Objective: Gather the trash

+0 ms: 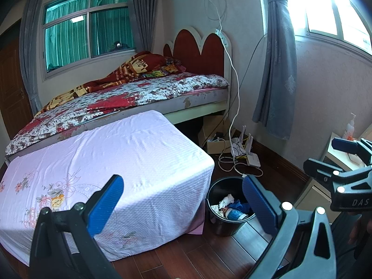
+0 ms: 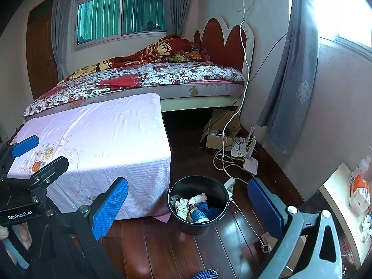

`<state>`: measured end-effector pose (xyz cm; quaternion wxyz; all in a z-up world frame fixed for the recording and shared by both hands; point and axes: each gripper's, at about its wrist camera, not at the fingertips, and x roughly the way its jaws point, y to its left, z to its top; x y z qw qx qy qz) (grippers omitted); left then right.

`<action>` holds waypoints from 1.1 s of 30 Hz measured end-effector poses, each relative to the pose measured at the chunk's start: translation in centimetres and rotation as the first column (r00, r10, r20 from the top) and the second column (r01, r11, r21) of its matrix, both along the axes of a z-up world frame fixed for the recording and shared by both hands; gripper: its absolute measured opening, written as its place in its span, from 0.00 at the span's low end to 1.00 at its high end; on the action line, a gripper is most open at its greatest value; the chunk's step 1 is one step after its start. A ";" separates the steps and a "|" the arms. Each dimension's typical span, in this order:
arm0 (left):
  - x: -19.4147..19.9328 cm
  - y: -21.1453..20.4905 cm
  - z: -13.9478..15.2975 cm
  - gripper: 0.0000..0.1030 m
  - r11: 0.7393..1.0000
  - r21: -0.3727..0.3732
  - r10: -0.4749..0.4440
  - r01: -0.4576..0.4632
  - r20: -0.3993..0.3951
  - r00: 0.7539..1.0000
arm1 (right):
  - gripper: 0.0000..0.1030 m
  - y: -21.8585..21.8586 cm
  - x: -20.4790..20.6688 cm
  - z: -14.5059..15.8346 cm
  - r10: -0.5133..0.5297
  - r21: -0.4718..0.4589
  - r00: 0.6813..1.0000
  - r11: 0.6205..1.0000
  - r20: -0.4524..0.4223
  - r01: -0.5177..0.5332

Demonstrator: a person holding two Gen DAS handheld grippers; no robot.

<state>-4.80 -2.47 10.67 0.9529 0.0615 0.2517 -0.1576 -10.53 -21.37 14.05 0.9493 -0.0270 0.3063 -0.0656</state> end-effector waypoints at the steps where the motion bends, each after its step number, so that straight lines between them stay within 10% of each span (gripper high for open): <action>1: 0.1 0.0 0.0 0.99 1.000 0.000 0.000 0.000 0.000 1.000 | 1.00 0.1 0.0 0.0 -0.001 0.000 1.000 1.000 0.000 0.001; 33: 0.0 0.3 -0.2 0.99 1.000 0.004 -0.003 0.003 0.004 1.000 | 1.00 0.2 -0.1 -0.4 -0.008 0.006 1.000 1.000 -0.004 0.008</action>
